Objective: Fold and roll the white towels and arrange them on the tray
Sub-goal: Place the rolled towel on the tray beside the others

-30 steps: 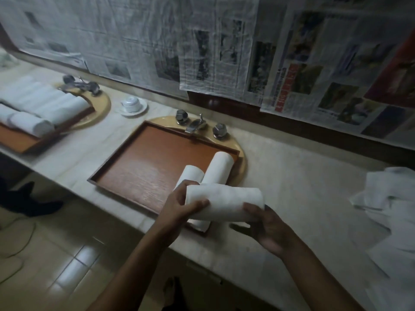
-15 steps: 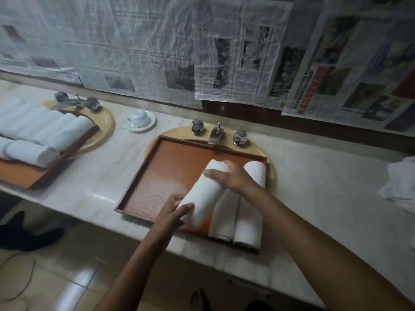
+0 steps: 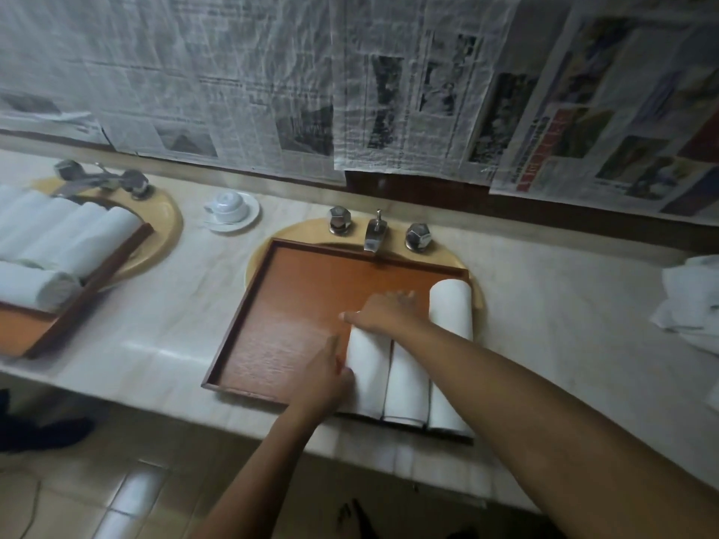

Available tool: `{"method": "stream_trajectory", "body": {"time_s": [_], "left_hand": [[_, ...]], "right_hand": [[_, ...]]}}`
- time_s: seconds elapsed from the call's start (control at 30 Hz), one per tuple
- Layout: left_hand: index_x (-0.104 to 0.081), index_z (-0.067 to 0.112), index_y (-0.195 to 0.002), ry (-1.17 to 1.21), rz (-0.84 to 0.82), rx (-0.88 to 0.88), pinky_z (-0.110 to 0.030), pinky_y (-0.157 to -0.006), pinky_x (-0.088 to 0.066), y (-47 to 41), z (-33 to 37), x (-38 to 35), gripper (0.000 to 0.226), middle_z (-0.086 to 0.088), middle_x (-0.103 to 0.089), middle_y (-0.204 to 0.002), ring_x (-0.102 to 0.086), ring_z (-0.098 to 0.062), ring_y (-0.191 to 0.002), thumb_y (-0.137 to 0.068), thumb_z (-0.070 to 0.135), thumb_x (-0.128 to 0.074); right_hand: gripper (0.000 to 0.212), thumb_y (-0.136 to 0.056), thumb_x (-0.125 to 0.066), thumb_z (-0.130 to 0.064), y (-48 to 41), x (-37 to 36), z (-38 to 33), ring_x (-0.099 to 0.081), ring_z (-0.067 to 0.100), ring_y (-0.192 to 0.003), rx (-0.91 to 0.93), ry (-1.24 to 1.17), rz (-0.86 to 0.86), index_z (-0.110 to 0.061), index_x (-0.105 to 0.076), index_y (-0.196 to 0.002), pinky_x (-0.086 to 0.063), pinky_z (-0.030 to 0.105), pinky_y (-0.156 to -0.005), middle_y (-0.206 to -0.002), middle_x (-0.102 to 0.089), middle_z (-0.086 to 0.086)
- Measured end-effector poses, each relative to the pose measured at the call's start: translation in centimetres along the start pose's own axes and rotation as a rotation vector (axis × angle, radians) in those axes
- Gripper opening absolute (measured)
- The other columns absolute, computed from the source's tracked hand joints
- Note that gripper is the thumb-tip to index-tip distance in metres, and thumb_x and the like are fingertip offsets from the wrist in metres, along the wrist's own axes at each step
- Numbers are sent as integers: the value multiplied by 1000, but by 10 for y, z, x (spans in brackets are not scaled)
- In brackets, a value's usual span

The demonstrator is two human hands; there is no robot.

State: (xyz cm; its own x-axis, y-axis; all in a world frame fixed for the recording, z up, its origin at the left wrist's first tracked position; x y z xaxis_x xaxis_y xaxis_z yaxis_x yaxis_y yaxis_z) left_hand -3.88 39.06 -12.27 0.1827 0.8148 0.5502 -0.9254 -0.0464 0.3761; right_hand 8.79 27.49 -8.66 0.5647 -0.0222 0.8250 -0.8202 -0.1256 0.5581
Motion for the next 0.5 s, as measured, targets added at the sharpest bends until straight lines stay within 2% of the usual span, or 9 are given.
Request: {"method": "stream_trajectory", "body": {"time_s": [0.03,0.1,0.2,0.27,0.33,0.37,0.43,0.5], "left_hand": [[-32,45,-151,-28,-20,-39,-35,-72,-46,-2,0,0,75,3,-62,-102,-61,-16,-86,-86,12,-48],[-26,47,-156,-76,-79,-65,-33,-77,-49,-11,-2,2,84,-1,-64,-113,-61,-16,-91,-84,10,-48],[-30,40,-158,-119,-110,-25,-38,-89,-53,-19,-2,9,73,-5,-64,-123,-62,-22,-103,-93,13,-47],[-31,36,-160,-143,-121,-36,-41,-99,-50,-20,-1,12,62,-8,-64,-130,-62,-26,-113,-101,21,-45],[-29,35,-160,-135,-166,-35,-43,-108,-43,-22,0,14,58,-9,-55,-149,-56,-28,-129,-105,42,-46],[-25,36,-161,-141,-195,-15,-45,-109,-42,-23,-1,14,67,-8,-51,-154,-54,-30,-133,-102,55,-50],[-16,37,-163,-198,-262,9,-47,-108,-46,-26,1,12,91,-9,-53,-150,-57,-32,-130,-91,67,-61],[-15,37,-162,-216,-291,3,-46,-102,-51,-27,3,10,101,-9,-61,-136,-62,-31,-118,-84,62,-74]], "right_hand": [[90,-88,-40,-84,2,1,3,-25,39,-152,-10,-22,8,-18,-53,-148,-8,57,-123,-162,-37,17],[80,-92,-42,-78,13,3,13,-30,39,-150,-15,-80,76,-19,-56,-143,-16,57,-122,-159,-42,14],[60,-96,-49,-63,47,-3,45,-39,32,-141,-16,-189,309,-25,-51,-143,-29,52,-114,-152,-46,5],[60,-96,-53,-57,72,-18,75,-38,30,-140,-80,-289,403,-29,-42,-148,-33,49,-113,-155,-40,2],[66,-96,-56,-54,90,-43,106,-39,31,-140,-178,-404,379,-31,-32,-153,-37,48,-112,-159,-34,3],[71,-95,-58,-54,96,-56,117,-39,32,-140,-208,-465,342,-31,-27,-156,-39,48,-112,-160,-31,5],[81,-94,-61,-52,103,-78,132,-42,32,-141,-226,-582,278,-30,-19,-160,-41,45,-113,-161,-30,8],[86,-93,-65,-47,107,-90,137,-45,30,-140,-217,-663,275,-28,-16,-162,-41,42,-112,-161,-35,8]]}}
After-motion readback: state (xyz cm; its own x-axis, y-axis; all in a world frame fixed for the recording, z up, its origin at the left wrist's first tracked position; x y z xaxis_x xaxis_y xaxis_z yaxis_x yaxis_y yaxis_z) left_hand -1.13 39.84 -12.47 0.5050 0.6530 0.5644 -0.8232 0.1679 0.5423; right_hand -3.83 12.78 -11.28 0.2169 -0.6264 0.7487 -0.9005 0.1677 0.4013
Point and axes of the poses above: each hand's wrist, its own y-axis away from the middle knuckle, its own x-axis out of the back of the hand, z = x × y, the point moved 3 cm from there along -y, towards the middle knuckle
